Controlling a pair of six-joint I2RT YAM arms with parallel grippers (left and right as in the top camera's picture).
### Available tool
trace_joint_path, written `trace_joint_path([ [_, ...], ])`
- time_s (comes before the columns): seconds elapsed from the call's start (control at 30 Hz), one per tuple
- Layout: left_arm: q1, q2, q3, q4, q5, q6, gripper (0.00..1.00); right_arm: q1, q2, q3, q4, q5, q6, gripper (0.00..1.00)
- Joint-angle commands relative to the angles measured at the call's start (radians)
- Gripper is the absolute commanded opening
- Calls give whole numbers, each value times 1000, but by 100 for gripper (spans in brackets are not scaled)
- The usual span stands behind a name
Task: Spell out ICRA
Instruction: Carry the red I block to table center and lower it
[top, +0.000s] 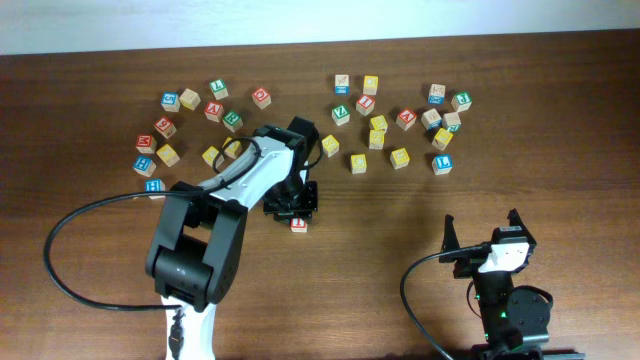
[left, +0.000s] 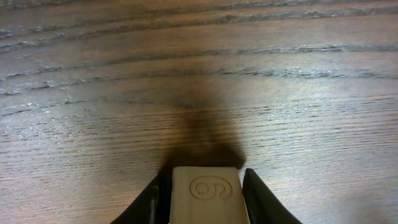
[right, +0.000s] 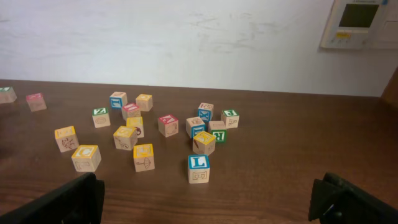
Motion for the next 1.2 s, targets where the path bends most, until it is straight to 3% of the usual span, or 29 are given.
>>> trace_joint_path([
  [0.0, 2, 15, 8, 9, -26, -13, 32, -3, -7, -7, -6, -2, 5, 98],
  [0.1, 2, 15, 8, 6, -26, -13, 38, -3, -7, -7, -6, -3, 5, 98],
  [0.3, 2, 14, 8, 1, -26, -13, 29, -3, -7, -7, -6, -3, 5, 98],
  [0.83, 2, 14, 46, -29, -49, -13, 32, -3, -7, -7, -6, -2, 5, 98],
  [1.03, 2, 15, 47, -41, -49, -14, 26, -3, -7, -7, -6, -2, 5, 98],
  [1.1, 2, 15, 47, -48, -49, -14, 28, -3, -7, -7, -6, -2, 5, 98],
  [1.17, 2, 15, 47, -55, -49, -13, 38, -3, -7, -7, -6, -2, 5, 98],
])
